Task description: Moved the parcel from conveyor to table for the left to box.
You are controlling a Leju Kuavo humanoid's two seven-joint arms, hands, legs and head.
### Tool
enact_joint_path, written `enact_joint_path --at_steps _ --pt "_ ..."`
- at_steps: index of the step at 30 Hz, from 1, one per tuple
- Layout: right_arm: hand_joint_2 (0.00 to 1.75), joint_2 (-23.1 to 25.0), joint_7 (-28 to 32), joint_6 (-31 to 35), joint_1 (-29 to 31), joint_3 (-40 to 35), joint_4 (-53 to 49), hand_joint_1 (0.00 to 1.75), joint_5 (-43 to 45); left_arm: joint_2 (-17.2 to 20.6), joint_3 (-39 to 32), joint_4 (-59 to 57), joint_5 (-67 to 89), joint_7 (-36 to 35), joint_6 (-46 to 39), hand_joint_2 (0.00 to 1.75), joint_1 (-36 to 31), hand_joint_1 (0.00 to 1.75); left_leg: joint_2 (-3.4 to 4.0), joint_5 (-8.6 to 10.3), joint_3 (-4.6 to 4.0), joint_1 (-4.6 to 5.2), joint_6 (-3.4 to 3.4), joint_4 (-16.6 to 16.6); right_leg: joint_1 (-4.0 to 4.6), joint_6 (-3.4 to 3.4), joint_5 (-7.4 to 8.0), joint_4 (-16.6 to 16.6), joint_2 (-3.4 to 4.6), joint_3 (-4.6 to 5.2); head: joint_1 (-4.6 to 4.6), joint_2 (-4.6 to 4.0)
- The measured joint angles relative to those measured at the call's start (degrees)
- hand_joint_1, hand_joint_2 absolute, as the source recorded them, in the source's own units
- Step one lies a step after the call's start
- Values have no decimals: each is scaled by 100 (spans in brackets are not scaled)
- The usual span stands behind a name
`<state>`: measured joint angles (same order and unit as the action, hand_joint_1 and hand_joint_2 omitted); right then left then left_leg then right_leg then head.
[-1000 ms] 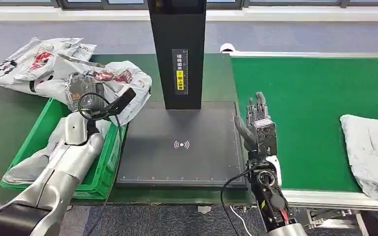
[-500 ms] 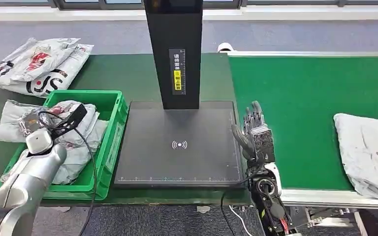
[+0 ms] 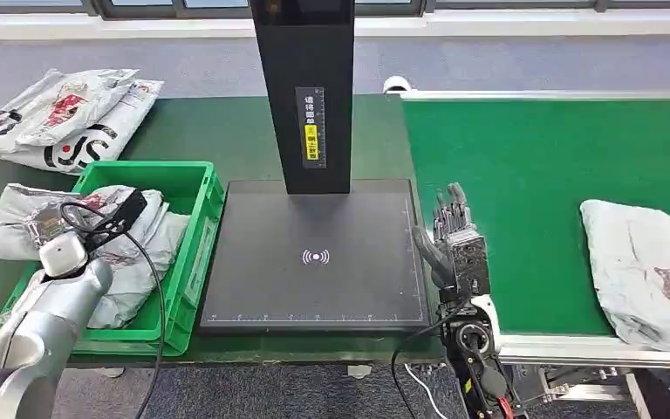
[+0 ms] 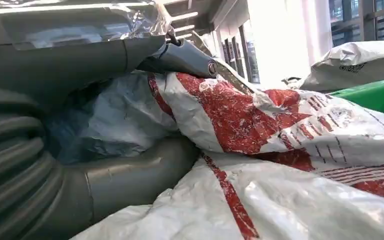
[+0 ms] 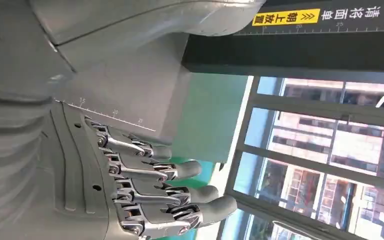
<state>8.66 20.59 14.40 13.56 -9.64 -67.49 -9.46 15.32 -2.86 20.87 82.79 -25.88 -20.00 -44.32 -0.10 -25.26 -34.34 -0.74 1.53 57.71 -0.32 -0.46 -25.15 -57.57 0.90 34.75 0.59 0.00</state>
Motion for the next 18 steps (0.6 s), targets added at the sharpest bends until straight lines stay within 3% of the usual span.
enact_joint_path --at_steps 18 --pt "175 0 0 0 -25 0 -9 0 0 4 -4 -33 0 0 0 175 0 175 0 0 0 0 0 0 0 0 0 0 1 0 0 0"
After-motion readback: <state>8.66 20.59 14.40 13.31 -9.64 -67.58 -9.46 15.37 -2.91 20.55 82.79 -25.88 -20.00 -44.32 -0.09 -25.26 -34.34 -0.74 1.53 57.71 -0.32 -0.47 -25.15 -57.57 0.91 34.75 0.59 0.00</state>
